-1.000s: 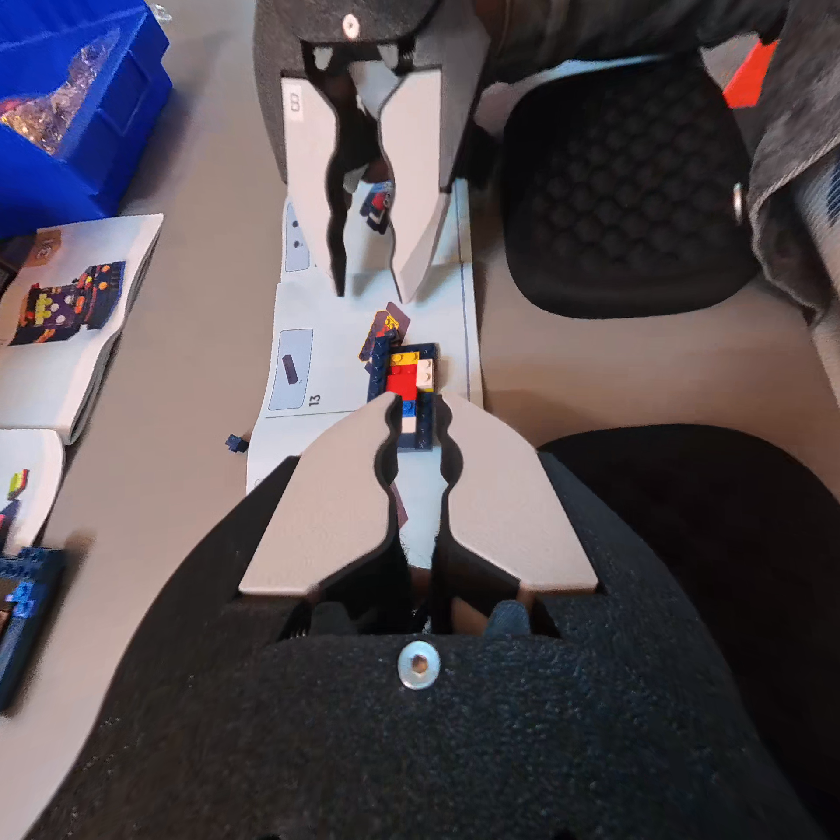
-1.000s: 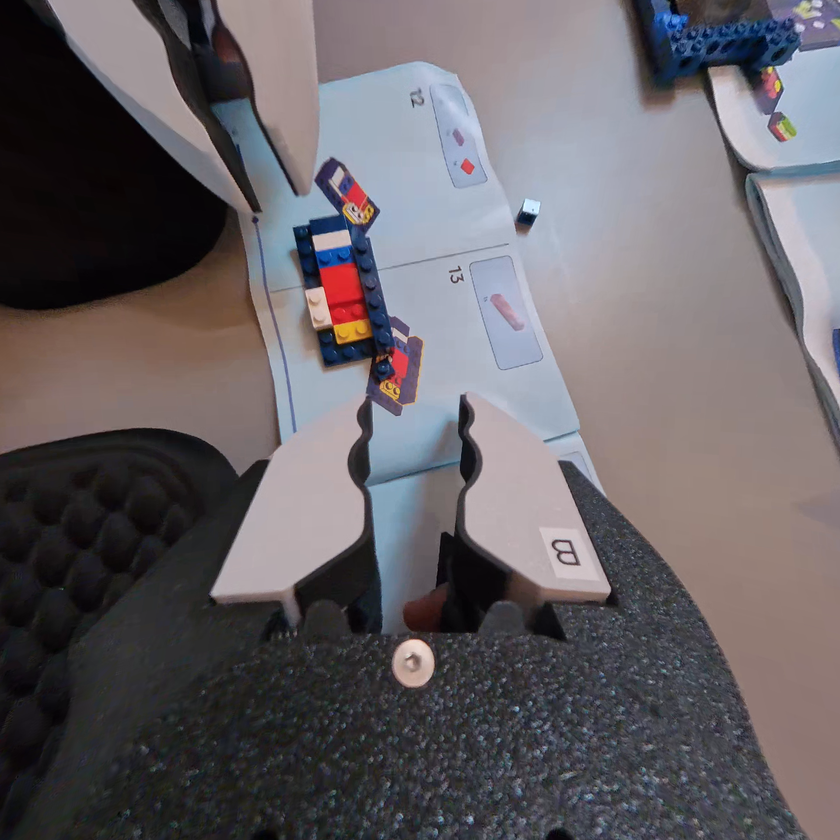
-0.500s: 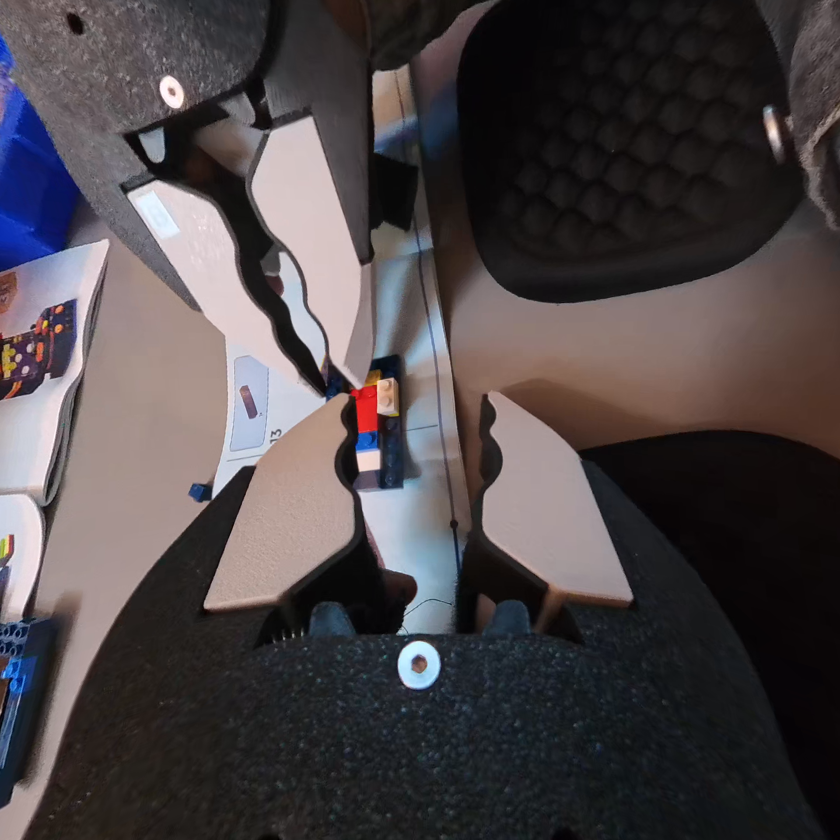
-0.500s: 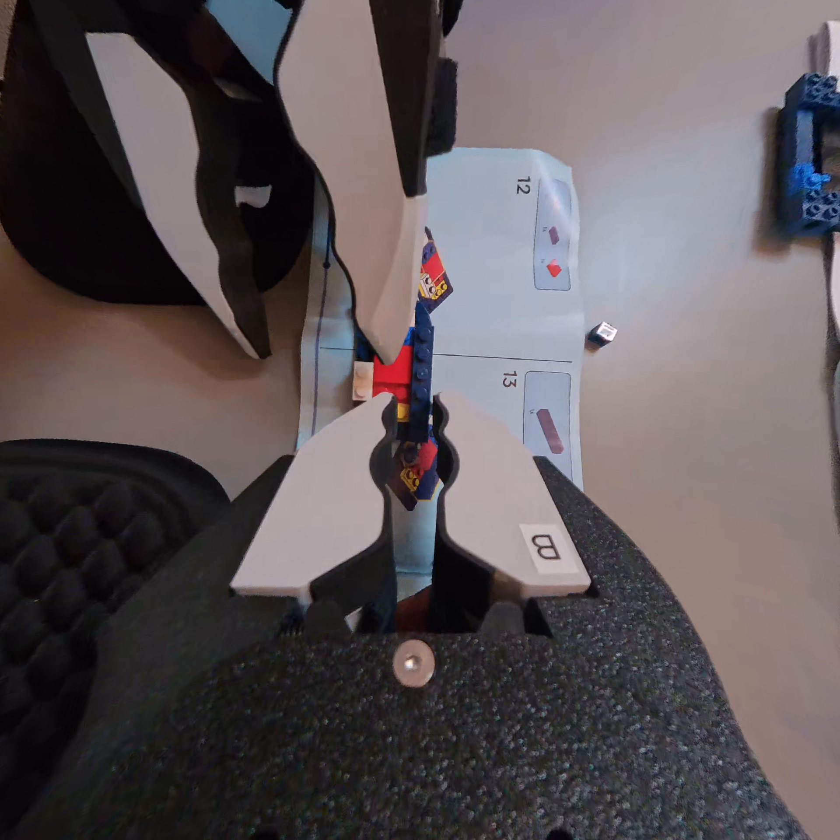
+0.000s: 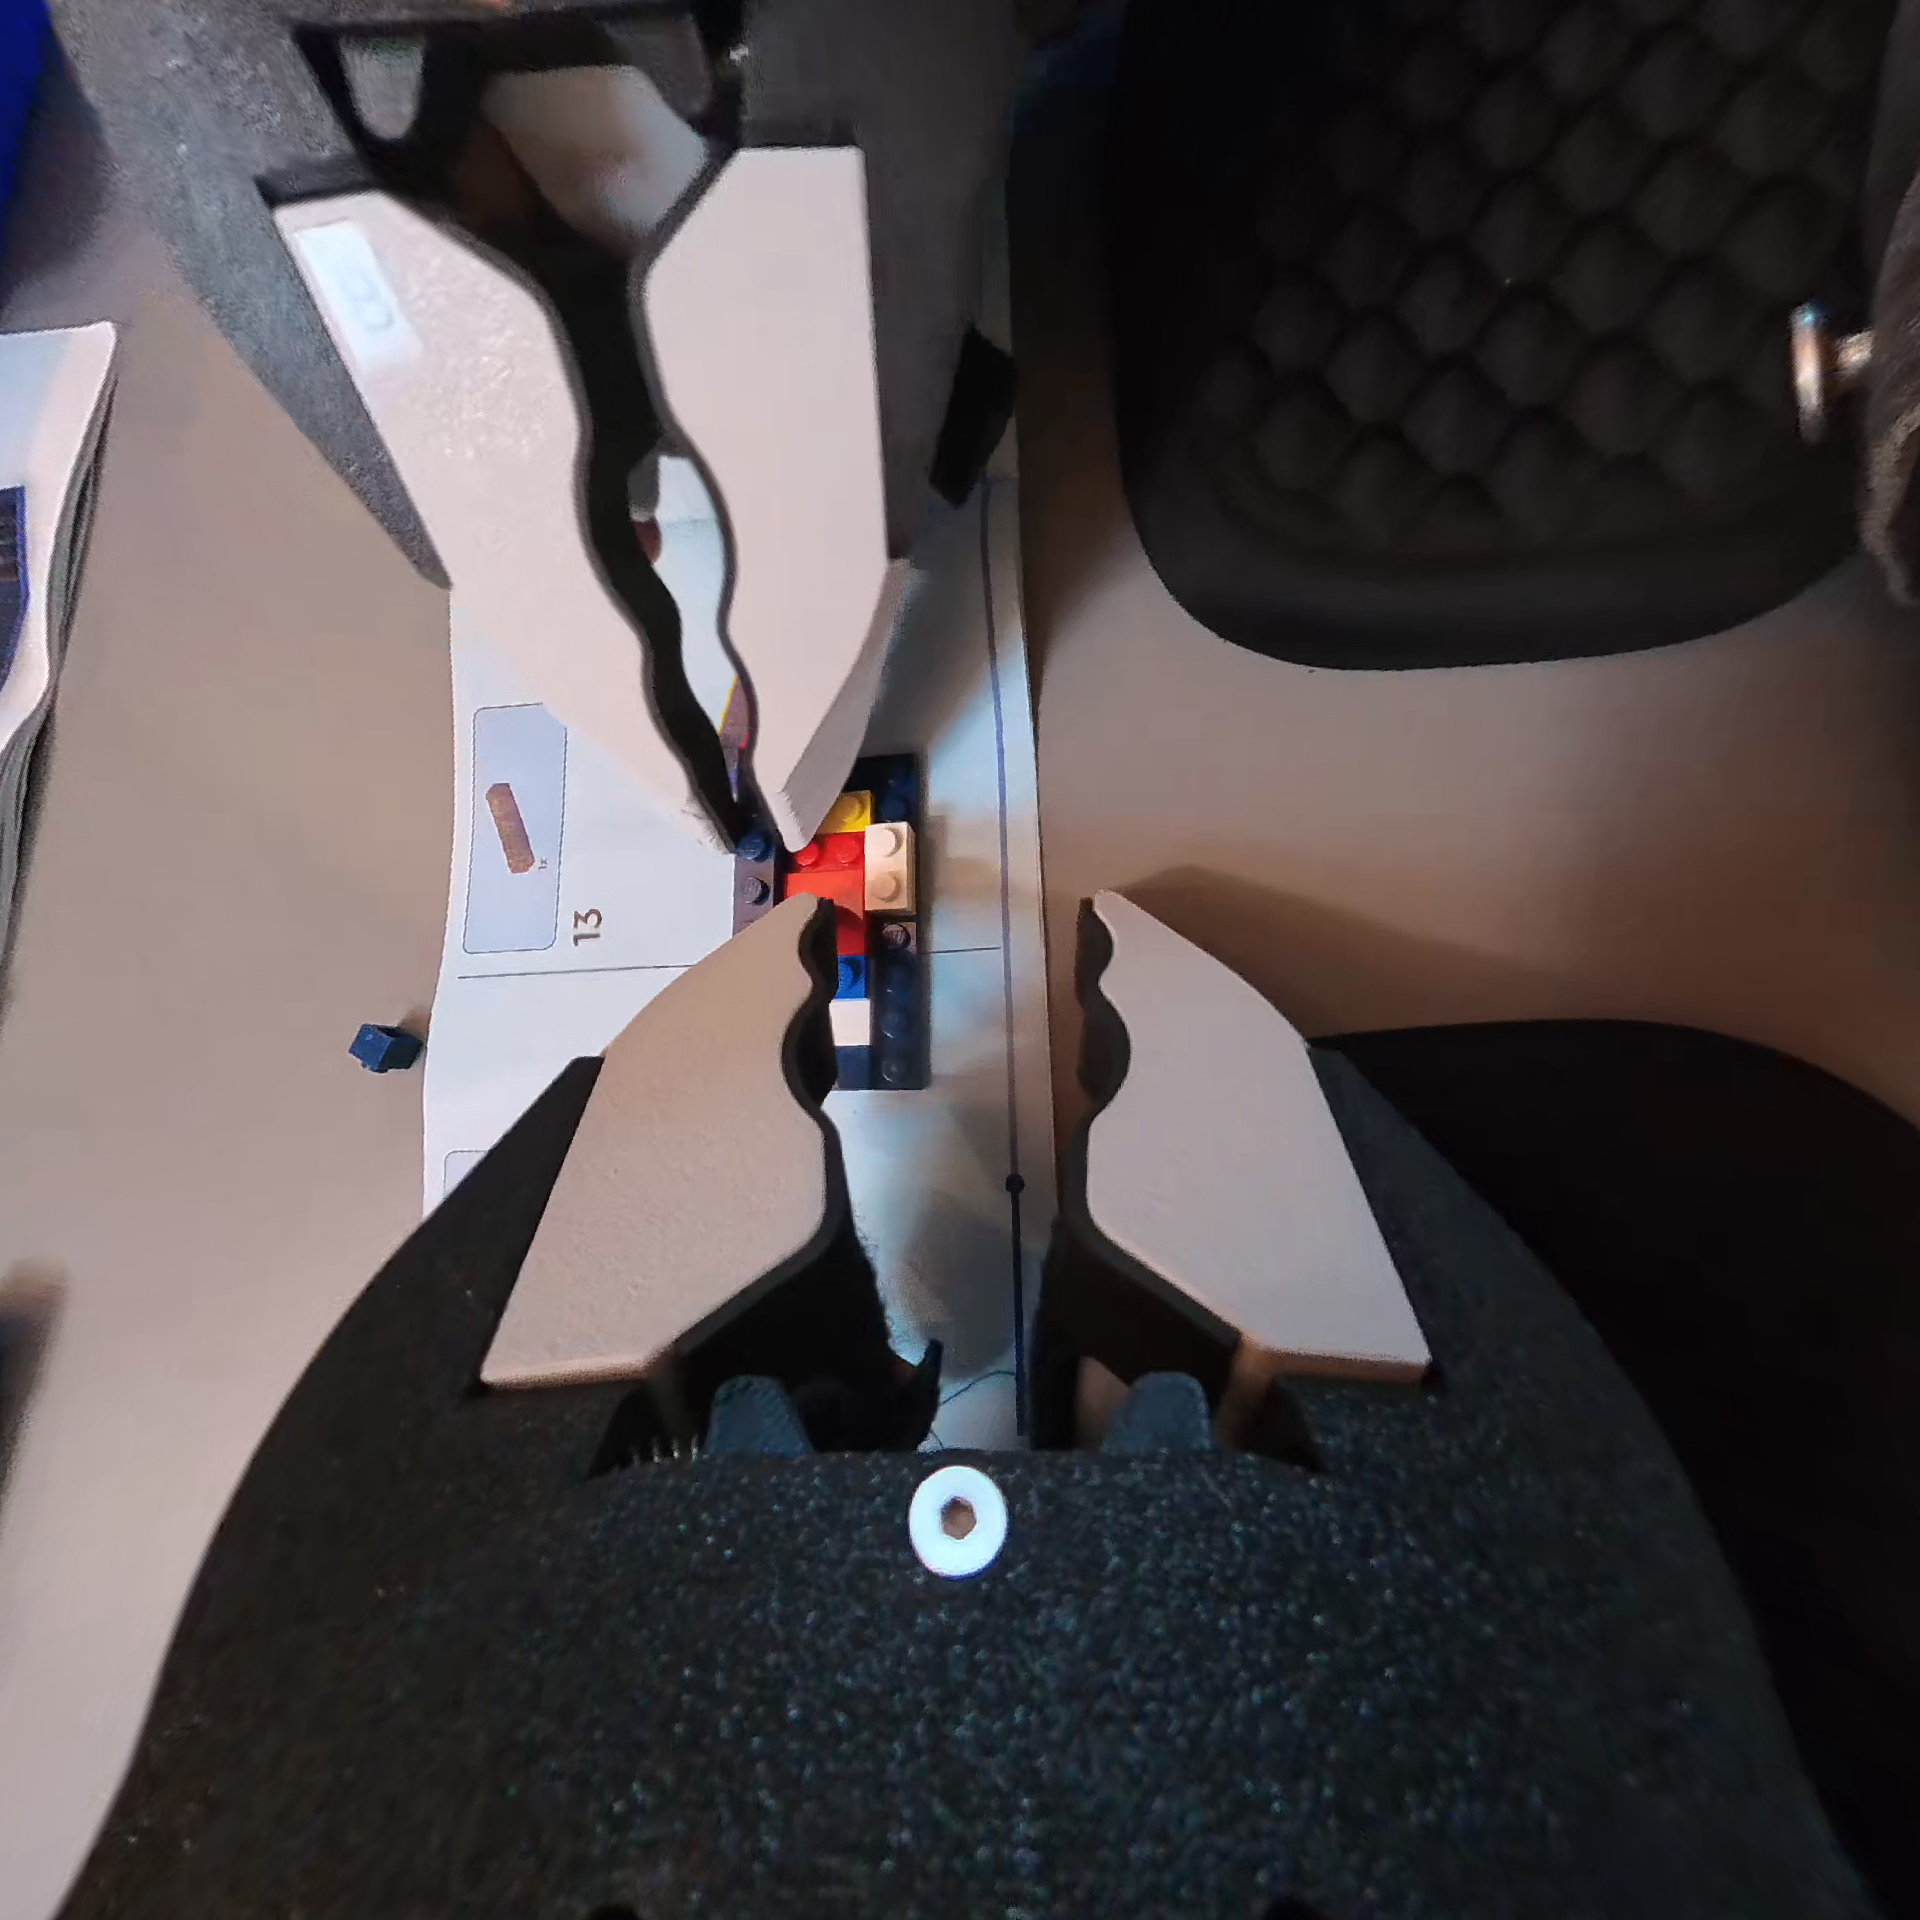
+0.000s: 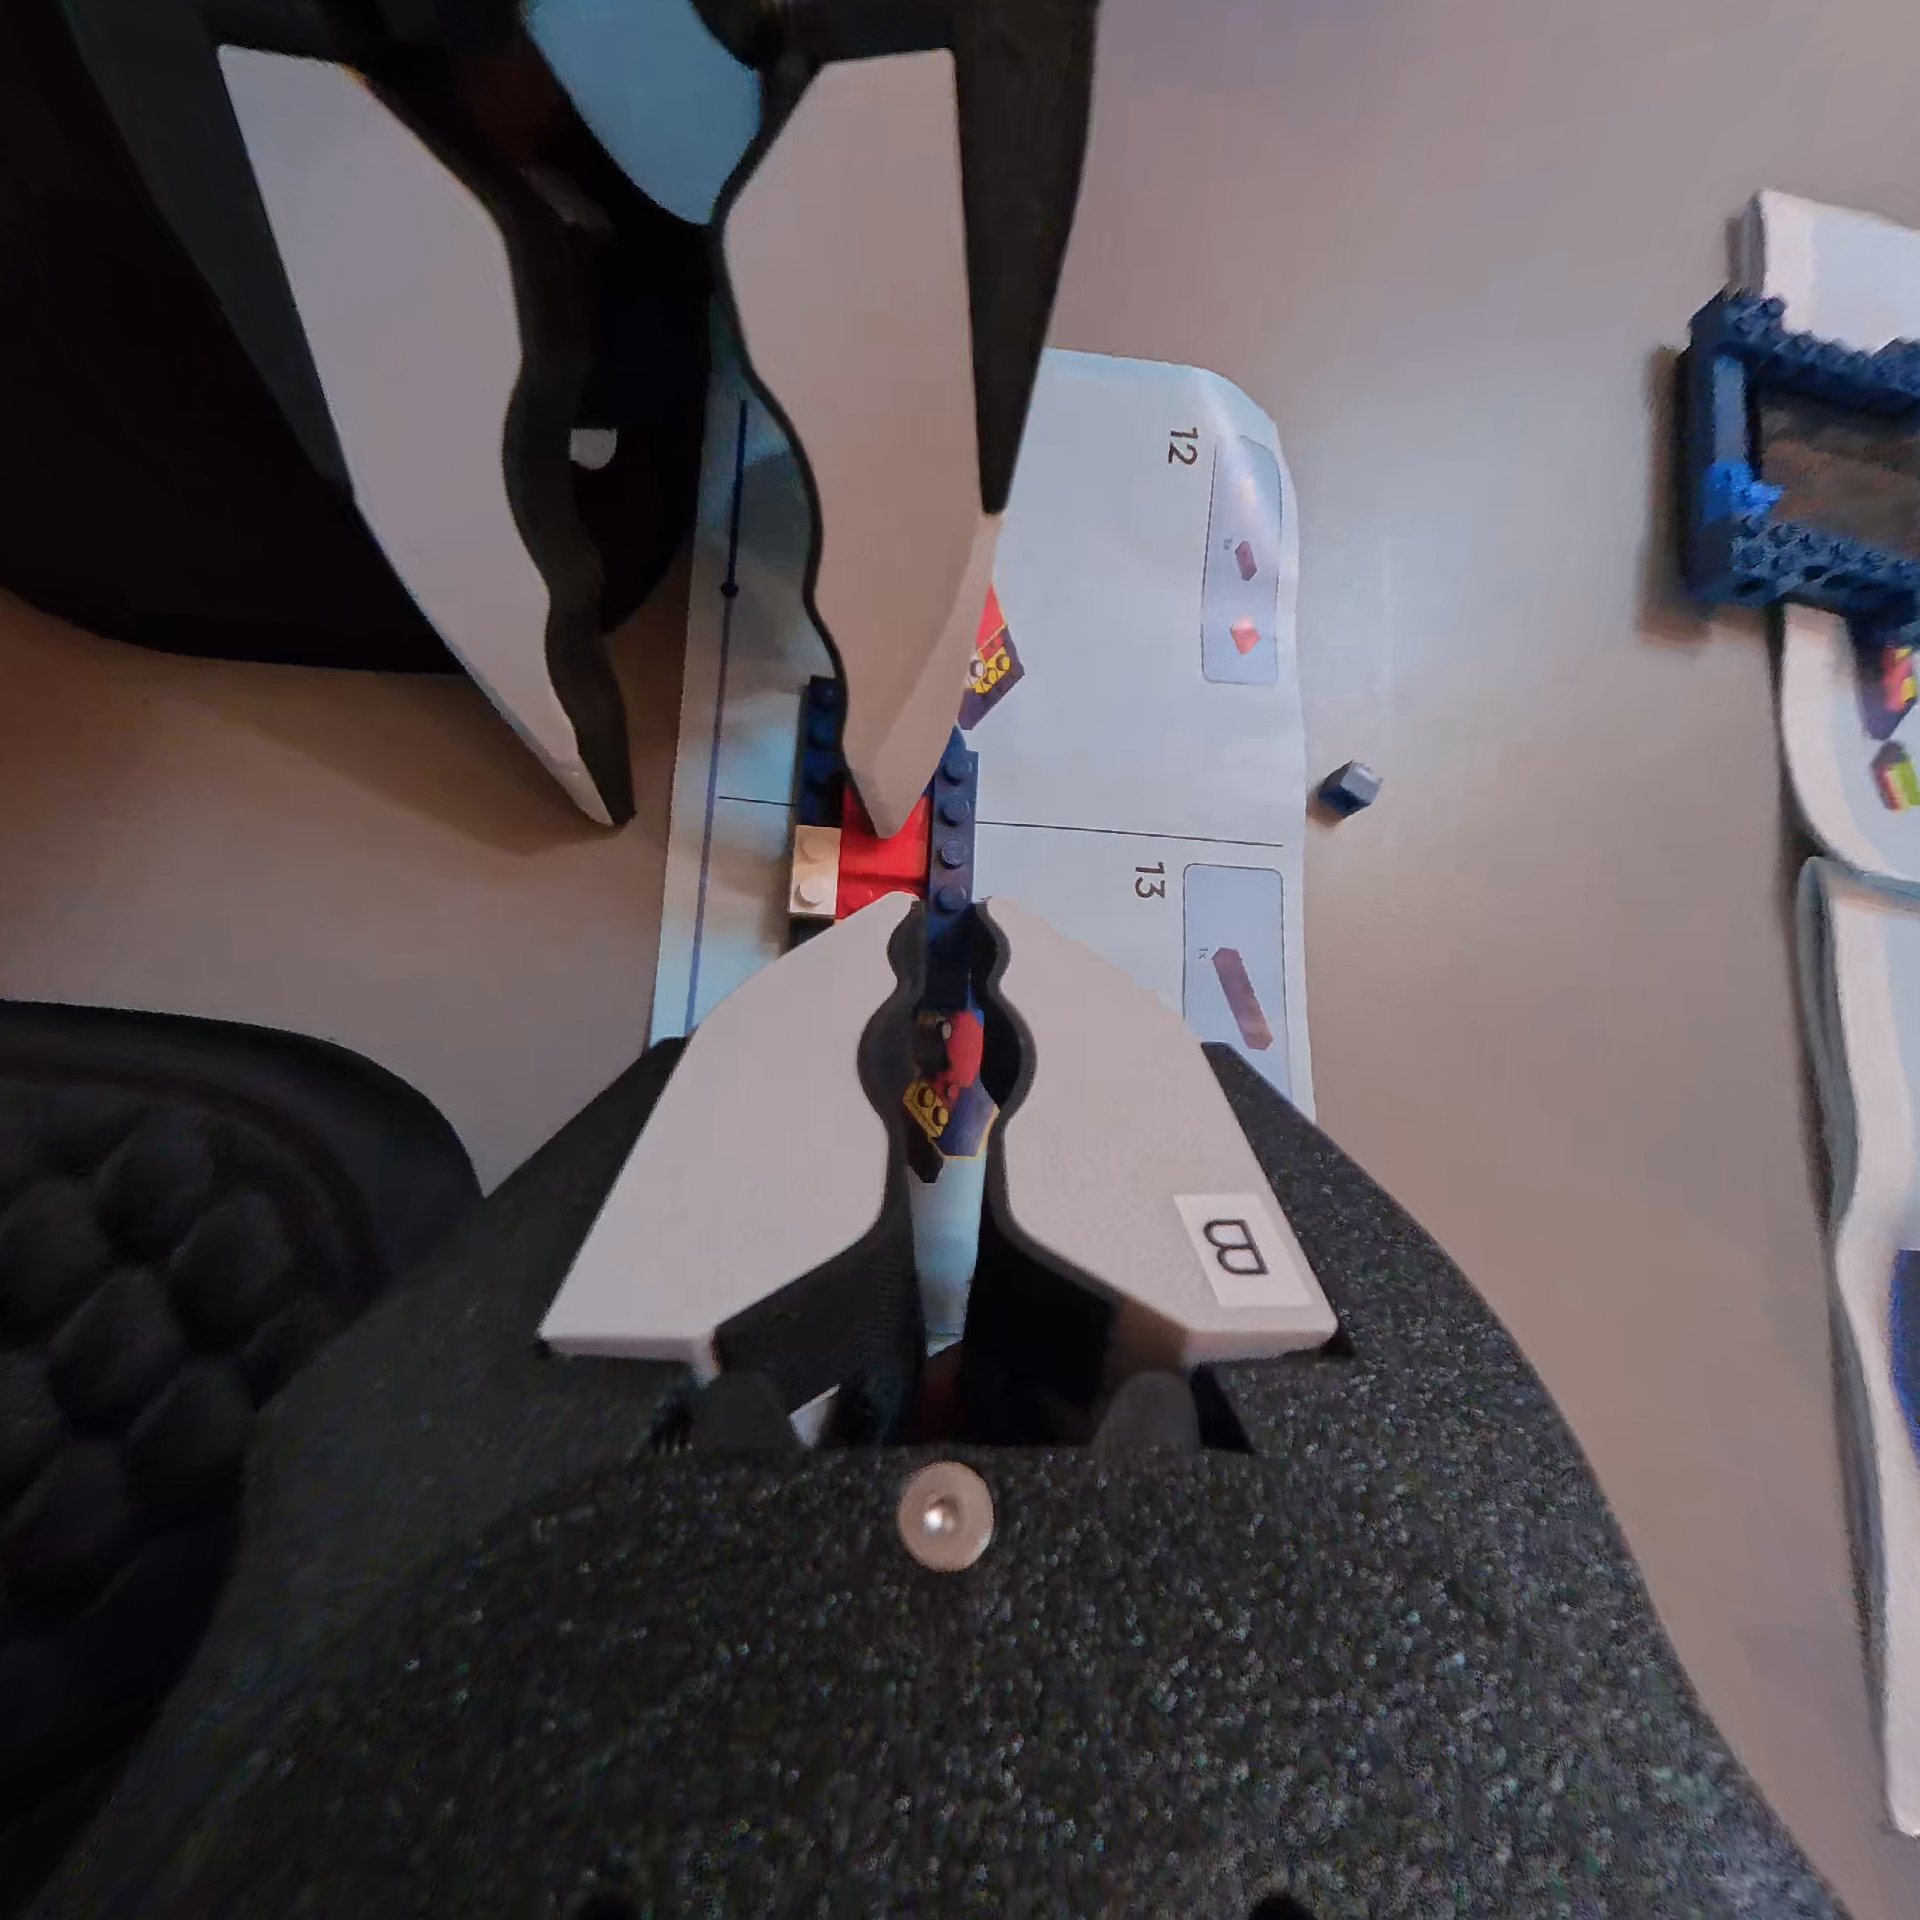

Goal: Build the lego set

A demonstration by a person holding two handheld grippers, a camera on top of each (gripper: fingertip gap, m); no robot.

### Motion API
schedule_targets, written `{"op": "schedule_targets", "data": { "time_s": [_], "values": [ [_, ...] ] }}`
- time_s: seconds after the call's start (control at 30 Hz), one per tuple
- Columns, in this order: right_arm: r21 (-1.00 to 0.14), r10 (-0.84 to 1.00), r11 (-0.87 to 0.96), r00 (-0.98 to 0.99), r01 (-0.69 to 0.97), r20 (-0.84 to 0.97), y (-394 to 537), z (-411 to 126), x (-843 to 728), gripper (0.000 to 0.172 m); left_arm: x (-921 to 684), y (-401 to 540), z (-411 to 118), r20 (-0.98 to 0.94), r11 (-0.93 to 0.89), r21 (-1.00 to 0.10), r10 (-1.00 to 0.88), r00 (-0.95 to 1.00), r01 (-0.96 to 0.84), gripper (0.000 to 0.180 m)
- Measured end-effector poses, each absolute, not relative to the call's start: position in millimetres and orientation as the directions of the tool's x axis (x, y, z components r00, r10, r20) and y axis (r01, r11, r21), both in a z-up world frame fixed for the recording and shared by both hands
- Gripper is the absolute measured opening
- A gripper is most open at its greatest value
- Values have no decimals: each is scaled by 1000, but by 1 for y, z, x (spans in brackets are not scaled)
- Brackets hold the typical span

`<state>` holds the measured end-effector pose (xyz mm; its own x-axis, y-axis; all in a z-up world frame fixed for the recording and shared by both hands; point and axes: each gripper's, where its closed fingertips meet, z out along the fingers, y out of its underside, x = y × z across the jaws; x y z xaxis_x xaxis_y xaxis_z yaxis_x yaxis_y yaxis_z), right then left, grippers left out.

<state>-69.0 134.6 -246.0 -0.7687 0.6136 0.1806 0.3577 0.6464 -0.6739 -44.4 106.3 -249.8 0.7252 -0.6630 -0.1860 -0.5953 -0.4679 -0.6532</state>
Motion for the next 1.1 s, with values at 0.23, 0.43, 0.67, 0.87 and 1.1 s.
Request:
{"op": "schedule_targets", "data": {
  "time_s": [0.23,0.43,0.67,0.87,1.1],
  "values": [
    [-699,676,561,-732,443,78,135,-246,-69,7,-45,109,-250,-196,-467,-664,-646,738,-585,39],
    [-695,701,270,-631,667,-333,135,-246,-69,7,-44,109,-250,-203,-466,-648,-656,726,-603,35],
    [-557,568,761,-756,332,326,136,-245,-69,7,-44,109,-250,-198,-470,-663,-641,741,-583,34],
    [-684,687,142,-569,715,-451,140,-236,-74,7,-44,109,-250,-202,-469,-658,-643,739,-588,34],
    [-744,643,63,-598,665,-479,146,-203,-79,7,-43,110,-249,-215,-441,-683,-640,738,-582,35]
  ]
}}
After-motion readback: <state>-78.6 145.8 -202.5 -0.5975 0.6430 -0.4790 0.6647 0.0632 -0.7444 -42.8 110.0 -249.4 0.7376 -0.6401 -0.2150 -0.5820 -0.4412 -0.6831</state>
